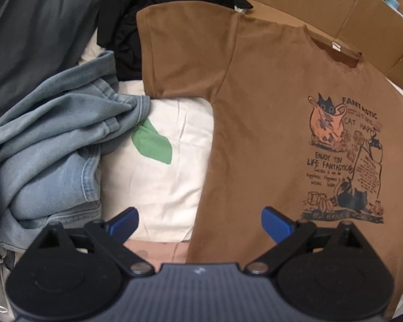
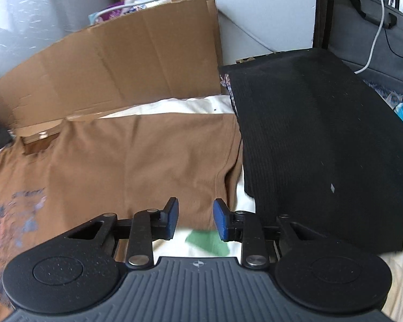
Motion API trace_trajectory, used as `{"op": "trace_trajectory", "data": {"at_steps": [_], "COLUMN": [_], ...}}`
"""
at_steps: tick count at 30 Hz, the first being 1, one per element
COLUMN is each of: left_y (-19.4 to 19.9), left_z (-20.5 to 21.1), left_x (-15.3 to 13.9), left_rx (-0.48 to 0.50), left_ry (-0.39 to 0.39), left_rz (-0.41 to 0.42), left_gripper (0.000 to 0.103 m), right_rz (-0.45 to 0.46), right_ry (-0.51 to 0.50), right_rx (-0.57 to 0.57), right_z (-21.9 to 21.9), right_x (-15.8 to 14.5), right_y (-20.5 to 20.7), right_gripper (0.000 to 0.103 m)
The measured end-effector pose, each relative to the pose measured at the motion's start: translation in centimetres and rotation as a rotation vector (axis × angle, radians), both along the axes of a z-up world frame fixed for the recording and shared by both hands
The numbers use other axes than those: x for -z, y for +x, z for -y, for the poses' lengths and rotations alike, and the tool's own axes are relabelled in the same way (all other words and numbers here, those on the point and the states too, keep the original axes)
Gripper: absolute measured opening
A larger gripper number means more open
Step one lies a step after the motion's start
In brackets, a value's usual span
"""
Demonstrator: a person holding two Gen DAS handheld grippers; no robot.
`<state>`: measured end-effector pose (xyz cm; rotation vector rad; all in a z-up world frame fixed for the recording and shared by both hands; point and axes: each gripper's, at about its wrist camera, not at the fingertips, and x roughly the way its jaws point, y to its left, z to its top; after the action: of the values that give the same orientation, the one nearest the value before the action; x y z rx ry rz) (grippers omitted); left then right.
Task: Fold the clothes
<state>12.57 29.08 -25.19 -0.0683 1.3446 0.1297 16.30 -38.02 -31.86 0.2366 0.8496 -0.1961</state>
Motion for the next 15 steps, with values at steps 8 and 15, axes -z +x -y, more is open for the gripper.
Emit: {"op": "trace_trajectory", "data": {"at_steps": [8,15], "left_y": [-0.2,-0.5], "left_z": [-0.9,-0.4], "left_x": [1.7,2.7], "left_rx": [-0.032,-0.005], "left_ry": [0.017,0.027], "left_rz": [-0.052,-0.083], "left_gripper": [0.099,0.099], "right_rz": [-0.062,-0.102], "right_ry": [-0.067,-0.081], "right_rx": [0.042,0.066], "right_z": [0.6,1.0], "right_x": [2.5,4.7], "right_y": [5.0,7.1], "right_gripper": [0.035,0.034]}}
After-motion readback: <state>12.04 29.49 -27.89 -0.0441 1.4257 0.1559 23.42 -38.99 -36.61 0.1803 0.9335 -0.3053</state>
